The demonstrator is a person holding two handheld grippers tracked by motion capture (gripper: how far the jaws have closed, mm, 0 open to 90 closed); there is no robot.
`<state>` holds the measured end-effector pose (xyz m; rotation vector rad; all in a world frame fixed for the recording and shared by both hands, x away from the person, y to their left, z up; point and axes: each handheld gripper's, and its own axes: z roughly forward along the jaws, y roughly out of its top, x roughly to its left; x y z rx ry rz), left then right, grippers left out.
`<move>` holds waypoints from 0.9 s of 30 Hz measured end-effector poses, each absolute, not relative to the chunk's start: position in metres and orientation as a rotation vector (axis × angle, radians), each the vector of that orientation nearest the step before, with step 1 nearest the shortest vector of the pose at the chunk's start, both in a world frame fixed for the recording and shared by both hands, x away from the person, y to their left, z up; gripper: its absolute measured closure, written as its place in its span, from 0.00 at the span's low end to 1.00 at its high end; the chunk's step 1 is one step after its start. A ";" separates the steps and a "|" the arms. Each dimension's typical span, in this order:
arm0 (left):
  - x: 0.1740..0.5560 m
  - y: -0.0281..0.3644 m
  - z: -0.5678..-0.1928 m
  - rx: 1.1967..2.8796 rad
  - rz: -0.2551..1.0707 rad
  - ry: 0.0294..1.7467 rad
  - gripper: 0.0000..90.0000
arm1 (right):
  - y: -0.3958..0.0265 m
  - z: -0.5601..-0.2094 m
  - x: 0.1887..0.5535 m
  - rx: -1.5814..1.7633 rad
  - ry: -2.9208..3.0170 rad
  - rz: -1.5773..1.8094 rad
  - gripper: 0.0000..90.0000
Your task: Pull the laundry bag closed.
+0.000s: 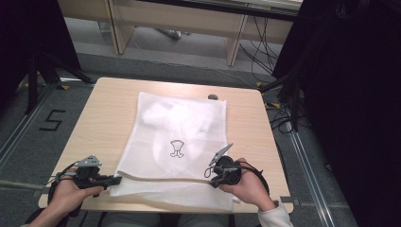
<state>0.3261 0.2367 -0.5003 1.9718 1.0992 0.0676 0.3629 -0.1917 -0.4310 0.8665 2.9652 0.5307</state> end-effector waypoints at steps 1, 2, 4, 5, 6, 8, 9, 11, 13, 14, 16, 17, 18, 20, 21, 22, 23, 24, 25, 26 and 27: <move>0.326 0.236 -0.500 1.964 0.073 1.103 0.95 | -0.192 -0.431 0.363 0.867 2.964 0.531 0.91; 0.326 0.236 -0.501 1.949 0.082 1.102 0.95 | -0.194 -0.432 0.364 0.857 2.971 0.546 0.91; 0.326 0.237 -0.500 1.971 0.068 1.100 0.95 | -0.194 -0.431 0.363 0.884 2.954 0.530 0.91; 0.326 0.236 -0.500 1.965 0.073 1.106 0.95 | -0.194 -0.431 0.362 0.898 2.964 0.535 0.91; 0.326 0.235 -0.501 1.947 0.082 1.103 0.95 | -0.195 -0.432 0.362 0.886 2.964 0.538 0.91; 0.326 0.236 -0.501 1.949 0.081 1.103 0.95 | -0.196 -0.432 0.362 0.891 2.961 0.535 0.91; 0.326 0.236 -0.501 1.952 0.083 1.103 0.95 | -0.197 -0.431 0.362 0.888 2.961 0.535 0.91; 0.326 0.236 -0.501 1.961 0.085 1.105 0.95 | -0.197 -0.431 0.362 0.893 2.957 0.536 0.91; 0.326 0.236 -0.501 1.951 0.081 1.102 0.95 | -0.198 -0.432 0.362 0.904 2.963 0.542 0.91; 0.326 0.236 -0.501 1.950 0.081 1.102 0.95 | -0.198 -0.432 0.362 0.899 2.961 0.539 0.91; 0.326 0.236 -0.501 1.953 0.082 1.101 0.95 | -0.199 -0.432 0.362 0.894 2.957 0.525 0.91; 0.326 0.236 -0.501 1.952 0.081 1.102 0.95 | -0.200 -0.432 0.362 0.897 2.954 0.526 0.91; 0.326 0.236 -0.501 1.953 0.081 1.100 0.95 | -0.201 -0.432 0.362 0.907 2.962 0.535 0.91; 0.326 0.237 -0.500 1.971 0.073 1.101 0.95 | -0.201 -0.432 0.361 0.914 2.960 0.523 0.91; 0.326 0.236 -0.501 1.958 0.078 1.105 0.95 | -0.203 -0.432 0.362 0.907 2.953 0.518 0.91; 0.326 0.236 -0.501 1.952 0.082 1.102 0.95 | -0.204 -0.432 0.362 0.911 2.955 0.529 0.91; 0.326 0.236 -0.500 1.972 0.080 1.105 0.95 | -0.204 -0.433 0.363 0.894 2.961 0.531 0.91; 0.326 0.237 -0.500 1.972 0.068 1.099 0.95 | -0.205 -0.434 0.363 0.894 2.958 0.519 0.91; 0.326 0.237 -0.500 1.972 0.067 1.099 0.95 | -0.206 -0.434 0.363 0.899 2.961 0.527 0.91; 0.326 0.236 -0.501 1.966 0.079 1.102 0.95 | -0.206 -0.434 0.363 0.900 2.965 0.531 0.91; 0.326 0.236 -0.500 1.965 0.082 1.103 0.95 | -0.206 -0.434 0.363 0.903 2.963 0.525 0.91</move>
